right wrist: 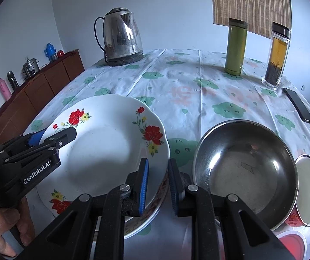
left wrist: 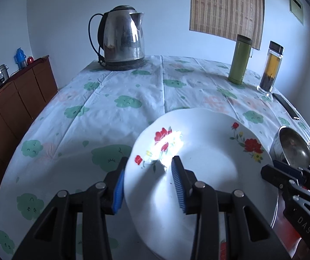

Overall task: Organize plates and bowls
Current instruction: 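Carry the red-flower plate with both tools over the pink-floral plate stack, then lower the red-flower plate onto the stack and open both tools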

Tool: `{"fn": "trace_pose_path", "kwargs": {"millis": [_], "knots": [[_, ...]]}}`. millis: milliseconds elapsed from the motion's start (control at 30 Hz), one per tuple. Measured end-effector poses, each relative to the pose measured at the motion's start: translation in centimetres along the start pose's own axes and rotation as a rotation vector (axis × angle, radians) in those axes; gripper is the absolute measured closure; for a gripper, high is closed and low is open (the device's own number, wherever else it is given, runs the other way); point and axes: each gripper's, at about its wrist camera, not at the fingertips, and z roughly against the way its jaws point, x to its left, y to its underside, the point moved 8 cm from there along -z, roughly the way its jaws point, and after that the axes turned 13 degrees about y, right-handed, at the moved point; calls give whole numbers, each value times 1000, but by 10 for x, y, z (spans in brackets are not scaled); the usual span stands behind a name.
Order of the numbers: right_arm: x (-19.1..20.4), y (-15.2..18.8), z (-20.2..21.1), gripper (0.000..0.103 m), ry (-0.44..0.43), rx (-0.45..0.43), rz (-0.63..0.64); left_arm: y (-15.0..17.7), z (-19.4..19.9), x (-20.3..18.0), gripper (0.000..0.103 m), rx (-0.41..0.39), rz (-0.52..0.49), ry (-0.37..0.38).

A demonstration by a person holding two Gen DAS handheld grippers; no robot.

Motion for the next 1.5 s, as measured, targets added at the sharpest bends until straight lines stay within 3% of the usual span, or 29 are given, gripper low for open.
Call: {"fn": "trace_pose_path", "kwargs": {"millis": [1333,1500], "knots": [[9,3,0,79,104,-31,106,12,-6,3,66,19,-26,-6],[12,4,1,74,106,-38,110,13,-7,1,58,24,-31,2]]}}
